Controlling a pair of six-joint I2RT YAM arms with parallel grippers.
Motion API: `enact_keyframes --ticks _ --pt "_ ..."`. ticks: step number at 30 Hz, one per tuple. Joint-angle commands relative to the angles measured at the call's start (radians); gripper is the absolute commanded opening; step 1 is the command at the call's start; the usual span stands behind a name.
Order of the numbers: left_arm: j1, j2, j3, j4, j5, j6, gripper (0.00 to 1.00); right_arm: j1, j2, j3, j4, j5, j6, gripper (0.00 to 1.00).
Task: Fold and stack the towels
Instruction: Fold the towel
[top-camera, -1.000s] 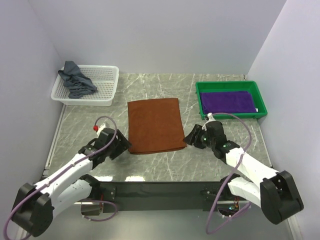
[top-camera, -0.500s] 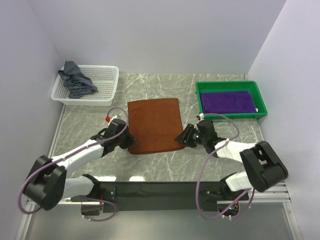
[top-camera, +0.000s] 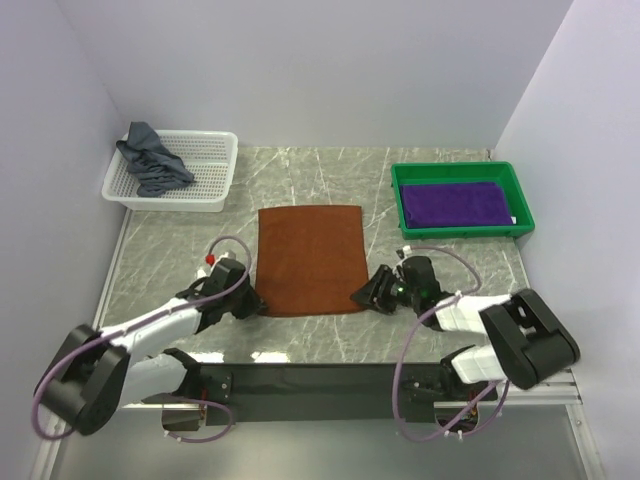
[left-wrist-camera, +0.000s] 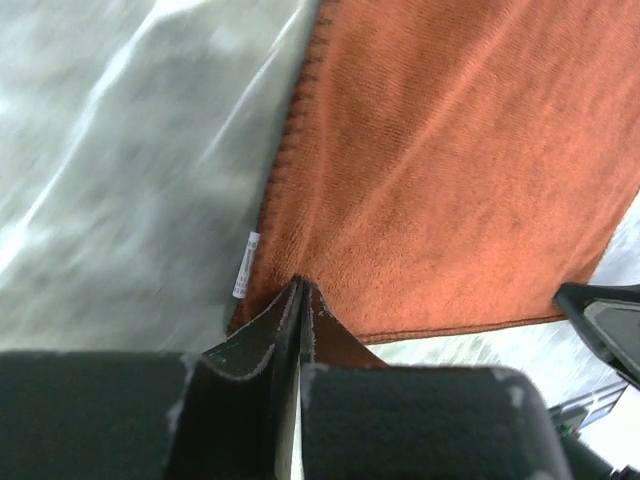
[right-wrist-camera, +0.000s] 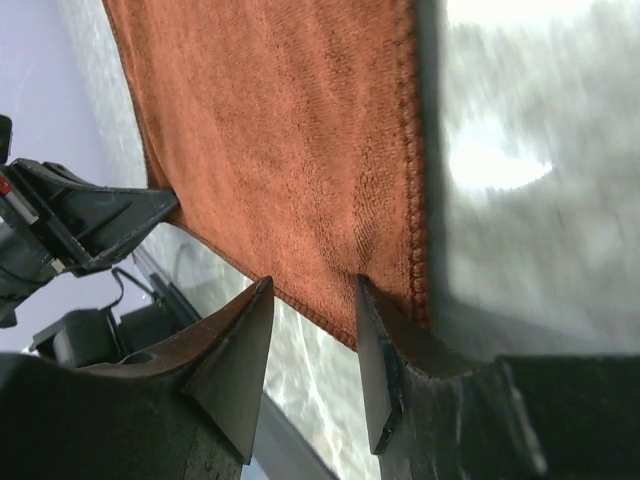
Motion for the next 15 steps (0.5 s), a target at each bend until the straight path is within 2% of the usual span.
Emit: enact_keyframes --ticks 1,6,9,10,12,13,15 --pt "-0.004 -0.096 -0.053 -0.172 0.013 0.000 0.08 -0.004 -0.109 -0.081 -0.294 0.060 -0.019 0.47" --pt "-0.006 -0.247 -0.072 -0.235 0.027 -0.024 0.11 -0.009 -0.393 -0.054 -0.525 0.195 -0.066 0.48" --pt "-0.006 -0.291 -0.019 -0.254 0.024 0.002 0.23 -0.011 -0.504 0.006 -0.582 0.211 -0.144 0.49" --pt "-0.007 -0.300 0.008 -0.265 0.010 0.011 0.34 -0.008 -0.523 0.027 -0.585 0.222 -0.185 0.49" --pt "-0.006 -0.307 0.105 -0.280 -0.011 0.046 0.44 -0.009 -0.526 0.113 -0.574 0.234 -0.229 0.49" --pt "-0.003 -0.301 0.138 -0.274 -0.070 0.062 0.50 -0.008 -0.511 0.147 -0.545 0.246 -0.267 0.49" --pt "0.005 -0.241 0.195 -0.202 -0.108 0.108 0.49 -0.011 -0.457 0.239 -0.495 0.263 -0.293 0.49"
